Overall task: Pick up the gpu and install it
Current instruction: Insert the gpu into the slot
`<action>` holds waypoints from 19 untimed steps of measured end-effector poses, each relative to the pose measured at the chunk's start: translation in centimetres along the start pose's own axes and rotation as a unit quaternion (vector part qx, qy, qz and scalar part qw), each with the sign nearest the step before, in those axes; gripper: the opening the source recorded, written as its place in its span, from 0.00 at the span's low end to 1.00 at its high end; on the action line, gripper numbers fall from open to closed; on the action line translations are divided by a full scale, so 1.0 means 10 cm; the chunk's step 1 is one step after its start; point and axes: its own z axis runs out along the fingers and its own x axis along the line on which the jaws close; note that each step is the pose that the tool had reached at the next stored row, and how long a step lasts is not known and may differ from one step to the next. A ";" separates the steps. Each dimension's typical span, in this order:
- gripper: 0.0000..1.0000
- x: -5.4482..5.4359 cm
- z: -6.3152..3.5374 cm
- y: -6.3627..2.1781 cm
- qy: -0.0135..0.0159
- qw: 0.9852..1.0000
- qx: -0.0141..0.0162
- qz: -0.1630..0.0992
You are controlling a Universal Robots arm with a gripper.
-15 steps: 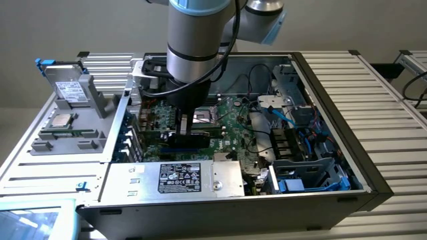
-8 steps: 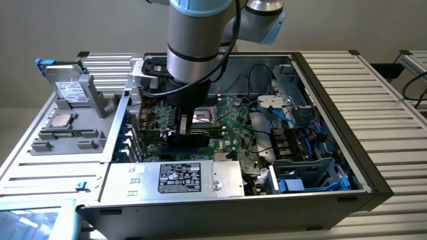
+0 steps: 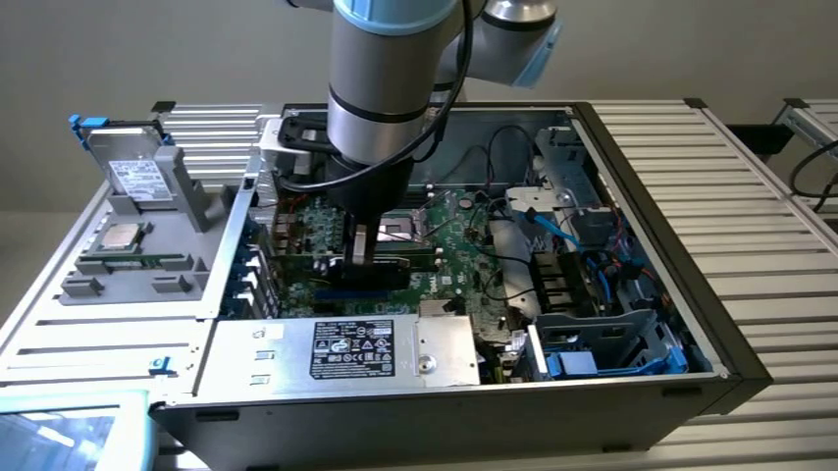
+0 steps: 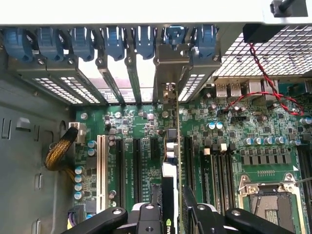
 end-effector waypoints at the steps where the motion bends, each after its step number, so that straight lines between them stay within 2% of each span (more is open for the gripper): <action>1: 0.28 0.00 0.000 0.000 0.000 1.000 0.000 0.000; 5: 0.28 0.00 0.001 0.000 0.000 1.000 -0.003 0.000; 16: 0.28 0.00 0.034 -0.006 0.000 1.000 -0.004 0.000; 19: 0.28 0.00 0.036 -0.007 0.001 1.000 -0.005 0.000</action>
